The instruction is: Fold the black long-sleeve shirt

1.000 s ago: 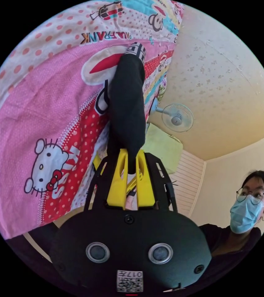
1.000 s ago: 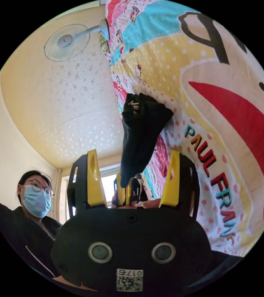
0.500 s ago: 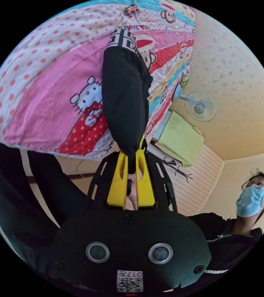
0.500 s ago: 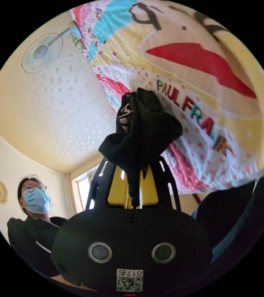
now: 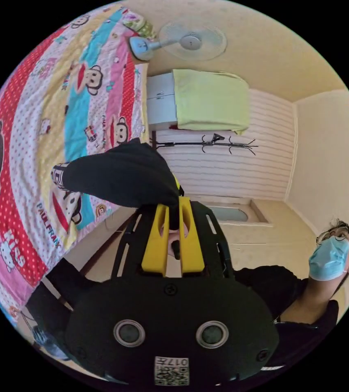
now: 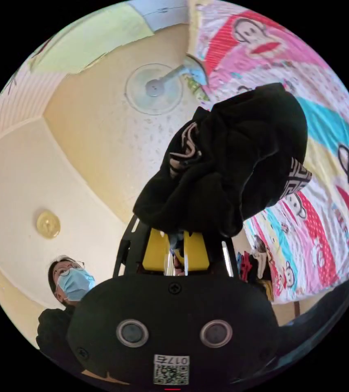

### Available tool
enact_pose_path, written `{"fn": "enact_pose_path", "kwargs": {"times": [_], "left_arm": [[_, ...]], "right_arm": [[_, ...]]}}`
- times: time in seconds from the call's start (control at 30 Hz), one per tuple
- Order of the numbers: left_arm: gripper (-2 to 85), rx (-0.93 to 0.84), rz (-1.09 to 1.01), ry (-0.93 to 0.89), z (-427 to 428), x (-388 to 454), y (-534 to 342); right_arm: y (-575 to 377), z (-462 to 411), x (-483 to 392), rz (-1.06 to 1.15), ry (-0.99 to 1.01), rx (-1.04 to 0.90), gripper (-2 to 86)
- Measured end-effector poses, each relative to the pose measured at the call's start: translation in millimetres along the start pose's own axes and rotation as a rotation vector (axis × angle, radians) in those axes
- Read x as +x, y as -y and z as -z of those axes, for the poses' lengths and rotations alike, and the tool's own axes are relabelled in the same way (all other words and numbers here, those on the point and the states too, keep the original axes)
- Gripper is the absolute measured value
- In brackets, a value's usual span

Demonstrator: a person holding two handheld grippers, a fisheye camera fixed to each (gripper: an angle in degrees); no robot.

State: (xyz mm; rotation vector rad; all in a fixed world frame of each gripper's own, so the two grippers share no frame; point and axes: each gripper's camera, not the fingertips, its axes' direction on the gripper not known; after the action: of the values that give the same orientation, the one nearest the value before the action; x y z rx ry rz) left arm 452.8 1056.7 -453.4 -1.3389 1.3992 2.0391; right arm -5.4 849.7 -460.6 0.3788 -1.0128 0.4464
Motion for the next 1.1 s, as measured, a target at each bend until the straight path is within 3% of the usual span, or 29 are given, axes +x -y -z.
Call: {"fn": "enact_pose_path", "kwargs": {"times": [0.17, 0.33, 0.4, 0.5, 0.6, 0.7, 0.83, 0.93, 1.03, 1.1], "left_arm": [[4.6, -0.010, -0.242, 0.011, -66, 89, 65], [7.2, 0.079, -0.281, 0.129, -153, 45, 88], [10.6, 0.075, -0.087, 0.234, -193, -38, 69], [10.1, -0.092, 0.284, 0.192, -221, -169, 5], [9.1, -0.200, 0.547, 0.219, -195, -255, -87], [8.6, -0.151, 0.683, 0.264, -128, -283, -156], [8.6, -0.011, 0.657, 0.367, -45, -262, -182], [8.3, 0.227, 0.466, 0.353, 23, -207, -177], [6.6, 0.401, 0.250, 0.417, 78, -131, -181], [3.2, 0.449, 0.063, 0.589, 102, -58, -195]], "right_arm": [[57, 27, -122, 0.373, 0.038, 0.013, 1.9], [100, 103, -96, 0.553, -0.128, 0.124, 6.0], [112, 147, -46, 0.501, -0.184, 0.166, 9.9], [93, 239, 65, 0.255, -0.317, 0.252, 12.2], [13, 327, 159, -0.023, -0.380, 0.322, 11.4], [-93, 392, 193, -0.189, -0.350, 0.494, 10.1], [-180, 434, 169, -0.227, -0.344, 0.686, 7.6], [-155, 423, 130, -0.143, -0.394, 0.600, 6.4], [-77, 363, 79, 0.012, -0.425, 0.300, 4.8], [-30, 303, 40, 0.132, -0.450, 0.088, 3.8]]}}
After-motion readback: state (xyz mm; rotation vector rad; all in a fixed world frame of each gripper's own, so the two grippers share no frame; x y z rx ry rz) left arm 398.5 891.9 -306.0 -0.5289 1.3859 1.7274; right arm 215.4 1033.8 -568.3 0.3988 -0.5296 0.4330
